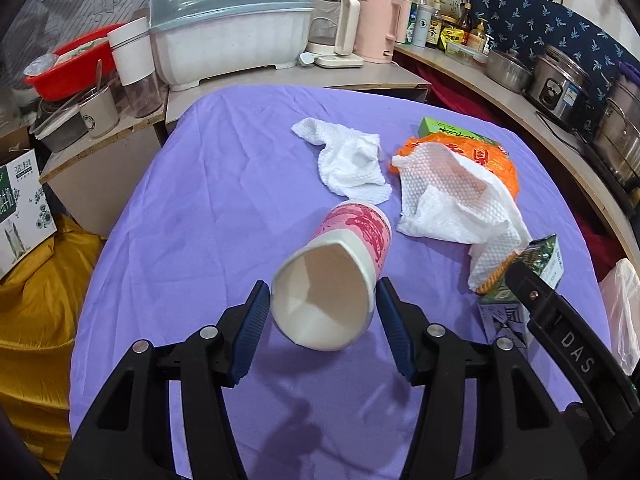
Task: Collect trash
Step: 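Grasp the paper cup with the left gripper while the right gripper grasps the green milk carton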
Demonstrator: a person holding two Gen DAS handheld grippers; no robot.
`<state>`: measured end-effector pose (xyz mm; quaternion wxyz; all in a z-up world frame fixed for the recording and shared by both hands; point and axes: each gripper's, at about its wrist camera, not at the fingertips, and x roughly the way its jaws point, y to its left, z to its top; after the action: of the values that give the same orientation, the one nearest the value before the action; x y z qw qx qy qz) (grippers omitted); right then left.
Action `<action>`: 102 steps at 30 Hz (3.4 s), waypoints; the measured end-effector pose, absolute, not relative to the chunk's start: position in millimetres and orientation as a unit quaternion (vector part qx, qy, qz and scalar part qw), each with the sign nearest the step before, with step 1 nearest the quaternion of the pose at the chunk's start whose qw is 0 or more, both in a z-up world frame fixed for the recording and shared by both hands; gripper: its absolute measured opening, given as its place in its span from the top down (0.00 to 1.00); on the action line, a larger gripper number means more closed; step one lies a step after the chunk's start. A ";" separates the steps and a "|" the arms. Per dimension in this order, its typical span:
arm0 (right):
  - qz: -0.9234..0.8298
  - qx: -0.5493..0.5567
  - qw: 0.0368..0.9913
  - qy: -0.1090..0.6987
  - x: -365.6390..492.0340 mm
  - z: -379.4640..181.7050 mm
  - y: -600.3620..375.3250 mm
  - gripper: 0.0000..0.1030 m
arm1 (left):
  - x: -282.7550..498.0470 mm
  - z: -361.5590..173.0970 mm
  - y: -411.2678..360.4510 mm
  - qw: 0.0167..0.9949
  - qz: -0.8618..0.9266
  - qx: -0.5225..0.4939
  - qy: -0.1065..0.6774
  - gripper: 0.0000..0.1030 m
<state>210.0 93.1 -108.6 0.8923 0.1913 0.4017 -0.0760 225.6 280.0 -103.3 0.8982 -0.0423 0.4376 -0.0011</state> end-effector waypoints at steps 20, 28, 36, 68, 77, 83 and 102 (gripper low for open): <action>-0.049 0.220 0.868 0.442 178.6 -117.0 43.7 0.46 | 197.2 -86.9 228.1 0.902 -0.050 -0.039 0.427 0.49; -0.061 0.224 0.875 0.426 150.9 -101.4 -0.9 0.49 | 177.8 -74.7 182.3 0.902 -0.084 -0.026 0.422 0.49; -0.067 0.224 0.876 0.423 121.3 -96.6 -44.1 0.49 | 160.1 -66.8 135.1 0.898 -0.114 -0.011 0.424 0.69; -0.097 0.255 0.855 0.441 91.3 -129.8 -109.6 0.47 | 141.1 -123.4 161.1 0.879 -0.055 0.001 0.473 0.30; -0.095 0.253 0.859 0.435 85.8 -126.1 -107.5 0.48 | 134.4 -125.3 173.7 0.867 -0.089 -0.042 0.489 0.82; -0.090 0.246 0.866 0.425 81.0 -116.7 -107.4 0.49 | 123.2 -116.1 154.7 0.871 -0.111 -0.038 0.478 0.97; -0.076 0.229 0.880 0.408 67.7 -96.2 -129.9 0.91 | 122.8 -67.1 73.9 0.888 -0.164 -0.009 0.430 0.97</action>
<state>67.7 -129.9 -96.2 0.8805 0.2287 0.4082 -0.0763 122.8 73.9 -67.1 0.8877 -0.0094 0.4302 -0.1637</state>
